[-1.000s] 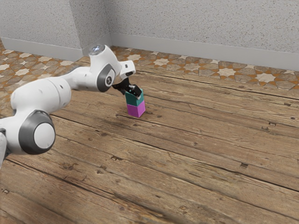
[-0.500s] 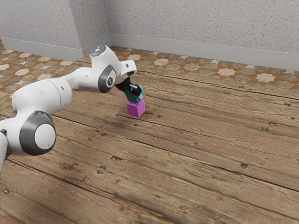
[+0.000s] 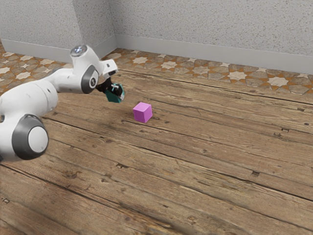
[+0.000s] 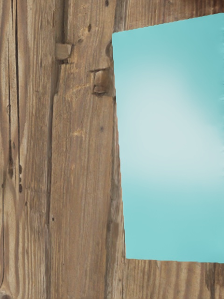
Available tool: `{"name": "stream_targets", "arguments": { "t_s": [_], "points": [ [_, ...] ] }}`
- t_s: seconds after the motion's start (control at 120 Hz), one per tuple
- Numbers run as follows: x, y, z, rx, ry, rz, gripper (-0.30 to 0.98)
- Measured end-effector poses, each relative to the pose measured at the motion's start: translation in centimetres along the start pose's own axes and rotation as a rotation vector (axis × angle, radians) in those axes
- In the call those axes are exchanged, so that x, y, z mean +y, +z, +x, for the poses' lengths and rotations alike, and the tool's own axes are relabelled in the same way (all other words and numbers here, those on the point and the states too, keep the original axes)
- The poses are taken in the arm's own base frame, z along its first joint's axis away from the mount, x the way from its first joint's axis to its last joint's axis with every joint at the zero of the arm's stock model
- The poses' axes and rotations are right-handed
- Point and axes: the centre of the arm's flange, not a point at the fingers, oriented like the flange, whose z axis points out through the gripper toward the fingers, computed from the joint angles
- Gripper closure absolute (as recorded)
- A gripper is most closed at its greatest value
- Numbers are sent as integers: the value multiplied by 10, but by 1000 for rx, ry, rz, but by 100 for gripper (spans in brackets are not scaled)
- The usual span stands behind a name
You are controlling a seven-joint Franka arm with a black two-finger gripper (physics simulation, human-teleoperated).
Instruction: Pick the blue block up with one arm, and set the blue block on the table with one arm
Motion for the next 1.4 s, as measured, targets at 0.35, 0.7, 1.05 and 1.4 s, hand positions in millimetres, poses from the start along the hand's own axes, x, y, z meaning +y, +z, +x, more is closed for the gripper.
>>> {"name": "stream_targets", "arguments": {
  "t_s": [0.35, 0.7, 1.05, 1.4],
  "points": [
    [-9, 18, -13, -33, -15, -25, 16],
    [33, -117, 33, -18, 102, 1, 3],
    [102, -335, -5, -211, 214, 58, 1],
    [146, -374, -72, -477, 250, 74, 0]
  ]
}}
